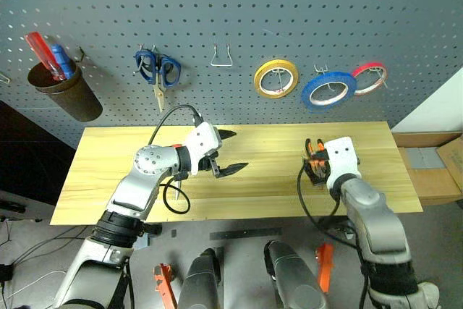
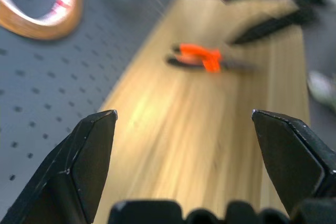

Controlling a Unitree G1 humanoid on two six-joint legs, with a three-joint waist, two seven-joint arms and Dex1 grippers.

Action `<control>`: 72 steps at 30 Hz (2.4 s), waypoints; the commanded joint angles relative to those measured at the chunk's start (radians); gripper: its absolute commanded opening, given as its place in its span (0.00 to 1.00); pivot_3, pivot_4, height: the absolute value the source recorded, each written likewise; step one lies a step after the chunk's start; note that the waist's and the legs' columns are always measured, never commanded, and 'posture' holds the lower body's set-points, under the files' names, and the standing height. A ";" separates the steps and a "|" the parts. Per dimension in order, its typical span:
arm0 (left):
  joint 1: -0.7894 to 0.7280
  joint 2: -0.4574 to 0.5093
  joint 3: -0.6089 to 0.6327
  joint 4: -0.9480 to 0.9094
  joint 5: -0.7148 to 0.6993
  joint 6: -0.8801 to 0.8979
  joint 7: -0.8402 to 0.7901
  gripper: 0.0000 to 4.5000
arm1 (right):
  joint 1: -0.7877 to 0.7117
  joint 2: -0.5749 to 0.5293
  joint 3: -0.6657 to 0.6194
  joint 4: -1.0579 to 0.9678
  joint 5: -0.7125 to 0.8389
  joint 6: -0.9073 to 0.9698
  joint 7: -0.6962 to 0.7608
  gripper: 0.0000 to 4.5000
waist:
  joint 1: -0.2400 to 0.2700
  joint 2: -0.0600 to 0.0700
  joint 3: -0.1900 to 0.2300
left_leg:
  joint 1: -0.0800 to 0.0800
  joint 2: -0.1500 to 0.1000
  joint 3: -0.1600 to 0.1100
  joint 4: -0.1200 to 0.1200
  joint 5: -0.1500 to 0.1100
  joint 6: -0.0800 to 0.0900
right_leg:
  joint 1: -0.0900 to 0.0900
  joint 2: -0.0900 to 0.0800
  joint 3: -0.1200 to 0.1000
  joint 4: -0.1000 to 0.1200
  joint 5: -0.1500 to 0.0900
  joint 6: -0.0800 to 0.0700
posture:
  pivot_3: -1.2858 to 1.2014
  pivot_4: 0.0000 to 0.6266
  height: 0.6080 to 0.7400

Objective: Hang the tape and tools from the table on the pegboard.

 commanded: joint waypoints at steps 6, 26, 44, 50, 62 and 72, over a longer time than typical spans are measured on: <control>-0.016 -0.006 -0.012 0.001 0.022 -0.050 -0.034 0.98 | -0.232 0.027 -0.134 0.419 0.059 -0.036 -0.099 1.00 | -0.002 0.000 0.000 | -0.006 -0.001 0.000 -0.002 0.000 0.001 | -0.006 -0.001 -0.001 0.000 0.003 -0.004 | 0.45 0.45 1.00; 0.007 -0.007 0.018 -0.015 0.011 -0.030 -0.006 0.98 | -0.443 -0.033 -0.216 0.947 0.175 -0.142 -0.137 0.59 | -0.001 -0.007 -0.006 | -0.009 0.000 -0.001 0.000 0.000 0.001 | -0.007 -0.001 -0.002 0.001 0.003 -0.005 | 0.45 0.42 1.00; 0.183 -0.001 0.263 -0.217 -0.156 0.154 0.146 0.98 | 0.015 0.093 0.141 -0.572 0.296 0.402 -0.101 0.59 | -0.003 -0.007 -0.007 | -0.013 0.002 -0.003 0.001 0.000 0.000 | -0.012 -0.001 -0.003 0.003 0.003 -0.004 | 0.45 0.41 1.00; 0.198 -0.014 0.371 -0.257 -0.210 0.171 0.236 0.98 | -0.195 0.136 0.153 -0.540 0.280 0.375 -0.124 0.59 | -0.002 -0.009 -0.009 | -0.013 0.001 -0.004 0.006 0.000 0.000 | -0.010 -0.001 -0.003 0.003 0.003 -0.004 | 0.46 0.38 1.00; 0.271 0.001 0.507 -0.366 -0.285 0.234 0.350 0.98 | -0.670 0.252 0.087 -0.042 0.288 0.025 -0.091 0.59 | 0.010 -0.013 -0.018 | -0.014 0.001 -0.004 0.006 0.000 0.000 | -0.012 -0.002 -0.005 0.003 0.004 -0.007 | 0.51 0.30 1.00; 0.221 0.001 0.488 -0.401 -0.314 0.250 0.373 0.98 | -0.920 0.311 0.063 0.364 0.235 -0.409 -0.111 0.59 | 0.061 -0.020 -0.027 | -0.014 0.001 -0.004 0.006 0.000 0.000 | -0.012 -0.002 -0.007 0.003 0.005 -0.008 | 0.52 0.30 1.00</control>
